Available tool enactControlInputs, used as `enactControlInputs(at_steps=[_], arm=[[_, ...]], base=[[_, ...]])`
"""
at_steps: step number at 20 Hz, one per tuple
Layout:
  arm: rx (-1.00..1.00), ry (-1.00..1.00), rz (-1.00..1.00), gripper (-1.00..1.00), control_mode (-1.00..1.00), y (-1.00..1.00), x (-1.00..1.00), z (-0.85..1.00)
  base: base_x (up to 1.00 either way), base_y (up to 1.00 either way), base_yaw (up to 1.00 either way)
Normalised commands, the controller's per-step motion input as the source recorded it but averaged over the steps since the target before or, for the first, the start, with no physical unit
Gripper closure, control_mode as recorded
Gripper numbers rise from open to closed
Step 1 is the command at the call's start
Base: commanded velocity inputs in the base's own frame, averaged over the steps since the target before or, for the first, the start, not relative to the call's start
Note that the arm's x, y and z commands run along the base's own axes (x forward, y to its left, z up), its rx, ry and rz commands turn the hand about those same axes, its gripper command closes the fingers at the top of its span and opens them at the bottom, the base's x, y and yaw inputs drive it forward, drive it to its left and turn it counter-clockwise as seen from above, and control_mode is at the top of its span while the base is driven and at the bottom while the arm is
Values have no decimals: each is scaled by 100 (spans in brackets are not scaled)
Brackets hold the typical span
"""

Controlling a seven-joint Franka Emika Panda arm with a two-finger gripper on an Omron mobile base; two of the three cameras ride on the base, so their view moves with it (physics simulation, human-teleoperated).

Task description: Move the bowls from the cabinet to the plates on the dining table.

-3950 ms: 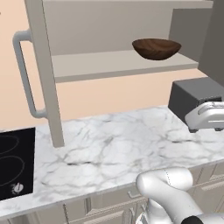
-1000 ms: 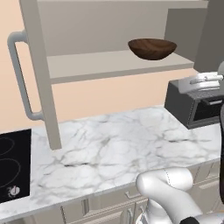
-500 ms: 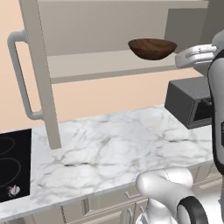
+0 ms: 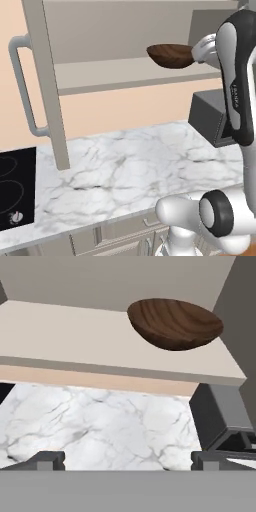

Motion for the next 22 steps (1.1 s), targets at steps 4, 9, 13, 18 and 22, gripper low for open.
enactControlInputs(at_steps=[4, 9, 13, 18, 22], arm=[[-6, -1, 0, -100, -100, 0, 41, -13], [-11, -20, 5, -100, -100, 9, 39, -44], [-13, -28, 10, -100, -100, 22, 20, -47], [-5, -17, 3, -100, -100, 12, 32, -13], [0, 3, 0, -100, -100, 0, 56, 1]], base=[[0, 0, 0], [0, 0, 0], [0, 0, 0], [0, 0, 0], [0, 0, 0]])
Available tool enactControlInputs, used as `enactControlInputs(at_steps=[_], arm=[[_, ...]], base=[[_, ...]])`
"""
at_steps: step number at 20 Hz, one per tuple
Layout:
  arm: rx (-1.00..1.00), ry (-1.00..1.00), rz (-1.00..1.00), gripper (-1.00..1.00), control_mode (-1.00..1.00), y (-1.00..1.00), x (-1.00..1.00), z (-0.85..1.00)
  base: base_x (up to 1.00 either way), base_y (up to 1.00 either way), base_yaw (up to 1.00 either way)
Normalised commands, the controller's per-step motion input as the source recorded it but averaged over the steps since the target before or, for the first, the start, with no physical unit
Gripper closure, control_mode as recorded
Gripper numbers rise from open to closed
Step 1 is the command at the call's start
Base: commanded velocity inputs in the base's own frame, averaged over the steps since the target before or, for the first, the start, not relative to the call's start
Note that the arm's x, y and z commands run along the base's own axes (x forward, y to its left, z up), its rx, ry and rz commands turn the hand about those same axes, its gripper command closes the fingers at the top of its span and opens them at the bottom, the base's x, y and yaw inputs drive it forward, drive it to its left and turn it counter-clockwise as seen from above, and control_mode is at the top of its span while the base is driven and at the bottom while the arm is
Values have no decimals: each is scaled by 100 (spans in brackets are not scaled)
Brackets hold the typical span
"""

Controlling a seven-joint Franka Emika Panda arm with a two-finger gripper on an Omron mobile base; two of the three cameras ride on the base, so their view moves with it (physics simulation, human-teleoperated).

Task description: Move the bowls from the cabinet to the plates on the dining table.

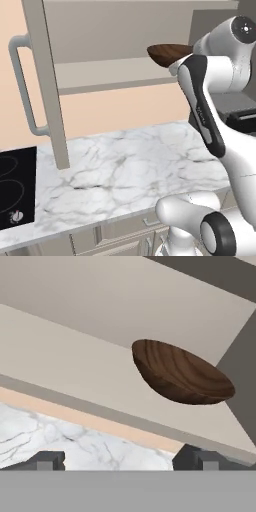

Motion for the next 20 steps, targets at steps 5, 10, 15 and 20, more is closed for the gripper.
enactControlInputs(at_steps=[5, 10, 15, 20], arm=[[0, 8, 0, -100, -100, 0, 35, 12], [0, 3, 0, -100, -100, 0, 6, 32], [0, 0, 0, -100, -100, -11, 32, -8], [0, 0, 0, -100, -100, -23, 44, -12]], base=[[0, 0, 0], [0, 0, 0], [0, 0, 0], [0, 0, 0]])
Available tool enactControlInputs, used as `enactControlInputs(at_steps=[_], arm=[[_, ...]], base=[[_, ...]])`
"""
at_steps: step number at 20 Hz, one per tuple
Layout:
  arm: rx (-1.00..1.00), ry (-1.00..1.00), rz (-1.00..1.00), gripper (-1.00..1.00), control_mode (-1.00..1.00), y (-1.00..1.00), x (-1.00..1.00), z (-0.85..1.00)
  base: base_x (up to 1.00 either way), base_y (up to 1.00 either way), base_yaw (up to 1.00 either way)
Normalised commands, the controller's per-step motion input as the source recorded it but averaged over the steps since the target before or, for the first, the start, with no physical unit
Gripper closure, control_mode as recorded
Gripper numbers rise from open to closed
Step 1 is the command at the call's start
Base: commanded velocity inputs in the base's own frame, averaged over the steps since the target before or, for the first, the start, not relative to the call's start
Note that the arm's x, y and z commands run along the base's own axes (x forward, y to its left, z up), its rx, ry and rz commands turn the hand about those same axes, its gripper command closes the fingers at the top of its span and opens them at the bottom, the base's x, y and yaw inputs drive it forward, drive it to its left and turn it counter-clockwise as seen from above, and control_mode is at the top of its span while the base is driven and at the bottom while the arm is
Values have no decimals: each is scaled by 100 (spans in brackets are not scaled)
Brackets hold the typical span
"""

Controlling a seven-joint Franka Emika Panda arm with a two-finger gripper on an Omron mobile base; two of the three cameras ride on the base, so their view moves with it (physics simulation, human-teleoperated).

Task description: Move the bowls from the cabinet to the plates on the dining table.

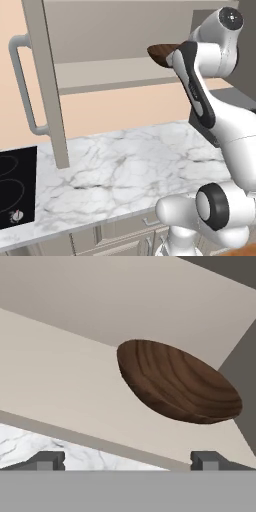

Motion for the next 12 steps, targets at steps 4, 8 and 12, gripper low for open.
enactControlInputs(at_steps=[4, 8, 12], arm=[[0, 0, 0, -100, -100, -13, 35, 0], [0, 0, 0, -100, -100, -15, 36, -4], [0, 0, 0, -100, -100, -16, 43, -5]], base=[[0, 0, 0], [0, 0, 0], [0, 0, 0]])
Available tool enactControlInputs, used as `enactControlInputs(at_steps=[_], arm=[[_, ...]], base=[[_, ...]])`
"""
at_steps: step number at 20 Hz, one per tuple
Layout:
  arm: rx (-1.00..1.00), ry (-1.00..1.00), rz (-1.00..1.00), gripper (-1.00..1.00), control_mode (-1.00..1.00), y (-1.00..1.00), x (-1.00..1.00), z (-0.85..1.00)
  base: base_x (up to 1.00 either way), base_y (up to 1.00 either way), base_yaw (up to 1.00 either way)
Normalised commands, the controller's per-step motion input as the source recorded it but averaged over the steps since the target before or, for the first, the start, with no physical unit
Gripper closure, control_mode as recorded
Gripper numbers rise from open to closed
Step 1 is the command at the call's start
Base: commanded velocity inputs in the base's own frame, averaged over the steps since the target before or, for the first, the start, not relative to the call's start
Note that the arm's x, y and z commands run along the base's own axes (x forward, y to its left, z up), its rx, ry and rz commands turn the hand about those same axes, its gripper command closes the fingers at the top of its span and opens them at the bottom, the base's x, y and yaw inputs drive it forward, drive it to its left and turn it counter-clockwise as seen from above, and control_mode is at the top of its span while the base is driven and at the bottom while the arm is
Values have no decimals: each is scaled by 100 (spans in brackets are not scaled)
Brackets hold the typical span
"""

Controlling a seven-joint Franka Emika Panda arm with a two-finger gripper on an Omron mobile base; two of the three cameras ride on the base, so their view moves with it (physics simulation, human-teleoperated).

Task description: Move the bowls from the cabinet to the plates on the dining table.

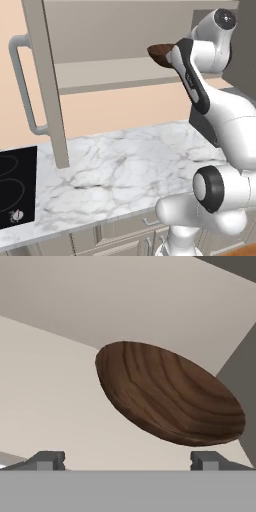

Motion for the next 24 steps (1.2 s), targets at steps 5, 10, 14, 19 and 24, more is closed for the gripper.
enactControlInputs(at_steps=[5, 10, 14, 19, 24], arm=[[0, 0, 0, -100, -100, -6, 41, -2], [0, 0, 0, -100, -100, 0, 20, -5], [0, 0, 0, -100, -100, 0, 24, -19], [0, 0, 1, -100, -100, 0, 20, -11], [0, 0, 2, -100, -100, 0, 7, -11]], base=[[0, 0, 0], [0, 0, 0], [0, 0, 0], [0, 0, 0], [0, 0, 0]])
